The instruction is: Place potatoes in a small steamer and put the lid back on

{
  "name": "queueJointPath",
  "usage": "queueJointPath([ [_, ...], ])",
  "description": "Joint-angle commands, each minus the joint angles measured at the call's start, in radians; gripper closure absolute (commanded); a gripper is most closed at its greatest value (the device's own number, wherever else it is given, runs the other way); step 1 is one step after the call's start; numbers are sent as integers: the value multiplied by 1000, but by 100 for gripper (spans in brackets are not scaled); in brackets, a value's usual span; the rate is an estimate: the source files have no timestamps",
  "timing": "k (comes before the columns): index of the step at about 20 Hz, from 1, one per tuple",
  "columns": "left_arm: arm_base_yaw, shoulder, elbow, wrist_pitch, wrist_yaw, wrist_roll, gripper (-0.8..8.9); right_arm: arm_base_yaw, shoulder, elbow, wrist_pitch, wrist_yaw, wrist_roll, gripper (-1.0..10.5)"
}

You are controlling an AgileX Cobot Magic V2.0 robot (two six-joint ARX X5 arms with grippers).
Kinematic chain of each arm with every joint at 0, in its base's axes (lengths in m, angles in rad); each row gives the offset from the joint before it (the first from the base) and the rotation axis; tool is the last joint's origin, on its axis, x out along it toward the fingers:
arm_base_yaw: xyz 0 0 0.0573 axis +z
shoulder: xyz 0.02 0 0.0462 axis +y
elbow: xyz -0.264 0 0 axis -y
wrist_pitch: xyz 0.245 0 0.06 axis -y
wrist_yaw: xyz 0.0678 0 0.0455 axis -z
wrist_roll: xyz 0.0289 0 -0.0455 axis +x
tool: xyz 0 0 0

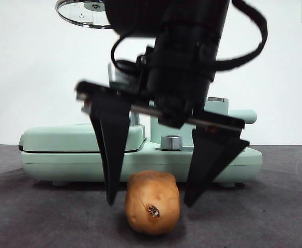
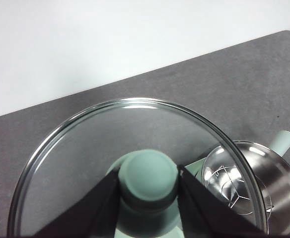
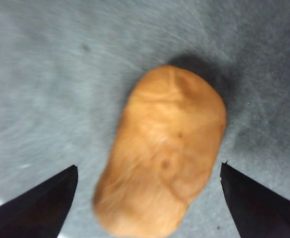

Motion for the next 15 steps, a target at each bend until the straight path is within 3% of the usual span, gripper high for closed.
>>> queueJointPath([
  [1,-2,-3,38,24,7,6,728,14,31,17,14,5,-4,647],
  [3,-2,-3,38,24,7,6,728,15,30,17,45,6,-9,815],
  [4,-2,-3,38,24,7,7,728,15,30,18,53,2,-9,845],
  [8,4,-3,38,23,7,7,728,-11,30,105,-61,2,-55,844],
  [11,8,-3,38,23,7,7,728,-75,30,302,-261,3,-139,842],
  [15,8,-3,38,23,7,7,728,-203,30,559,-389,4,-237,842],
])
